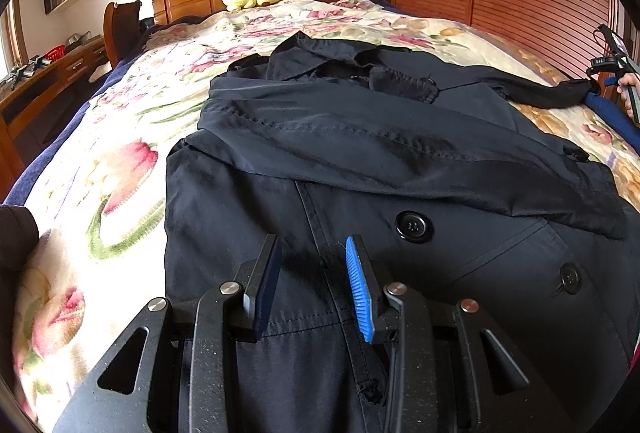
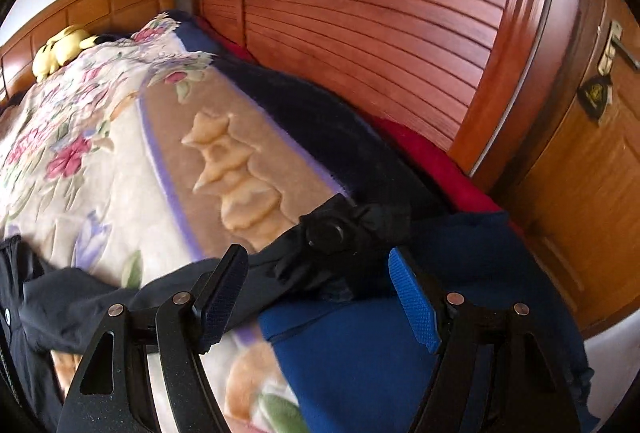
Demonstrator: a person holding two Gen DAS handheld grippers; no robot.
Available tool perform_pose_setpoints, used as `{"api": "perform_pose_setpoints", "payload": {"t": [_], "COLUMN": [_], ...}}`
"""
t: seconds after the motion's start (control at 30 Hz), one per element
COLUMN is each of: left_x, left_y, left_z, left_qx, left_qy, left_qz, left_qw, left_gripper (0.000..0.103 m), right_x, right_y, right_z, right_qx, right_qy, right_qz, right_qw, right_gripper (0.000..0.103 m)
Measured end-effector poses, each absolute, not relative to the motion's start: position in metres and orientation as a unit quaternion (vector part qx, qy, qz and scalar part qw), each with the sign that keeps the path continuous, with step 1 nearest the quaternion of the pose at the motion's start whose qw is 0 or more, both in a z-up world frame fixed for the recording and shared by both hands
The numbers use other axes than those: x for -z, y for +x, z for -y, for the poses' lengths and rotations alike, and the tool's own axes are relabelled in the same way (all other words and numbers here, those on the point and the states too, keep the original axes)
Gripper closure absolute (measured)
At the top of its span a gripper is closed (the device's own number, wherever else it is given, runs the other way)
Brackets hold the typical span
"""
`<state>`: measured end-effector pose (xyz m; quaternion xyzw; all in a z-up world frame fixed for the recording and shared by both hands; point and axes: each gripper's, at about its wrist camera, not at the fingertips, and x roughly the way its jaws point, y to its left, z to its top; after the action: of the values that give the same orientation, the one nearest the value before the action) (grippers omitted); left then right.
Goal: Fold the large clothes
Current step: 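Move the right gripper to the cuff of the other coat sleeve, then close the right gripper on the sleeve cuff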
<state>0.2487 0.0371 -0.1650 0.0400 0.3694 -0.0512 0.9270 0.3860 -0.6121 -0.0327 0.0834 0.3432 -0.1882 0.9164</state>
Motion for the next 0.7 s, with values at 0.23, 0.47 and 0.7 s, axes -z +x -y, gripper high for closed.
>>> {"api": "perform_pose_setpoints", "payload": {"t": [0.23,0.47,0.7], "left_x": [0.168,0.169,0.167], "left_y": [0.252,0.253,0.251], "left_z": [-0.036,-0.037,-0.038], "left_qx": [0.052,0.054,0.053], "left_qy": [0.042,0.036,0.035], "left_qz": [-0.377,-0.38,-0.375], "left_qw": [0.924,0.923,0.925], "left_gripper": [0.068,0.068,0.068], "right_x": [0.051,0.06,0.013], "right_y": [0.412,0.423,0.393], "right_z": [0.612,0.59,0.552], "right_qx": [0.185,0.158,0.118], "right_qy": [0.078,0.019,-0.022], "right_qz": [-0.371,-0.398,-0.35], "right_qw": [0.907,0.904,0.929], "right_gripper": [0.029,0.09,0.093]}}
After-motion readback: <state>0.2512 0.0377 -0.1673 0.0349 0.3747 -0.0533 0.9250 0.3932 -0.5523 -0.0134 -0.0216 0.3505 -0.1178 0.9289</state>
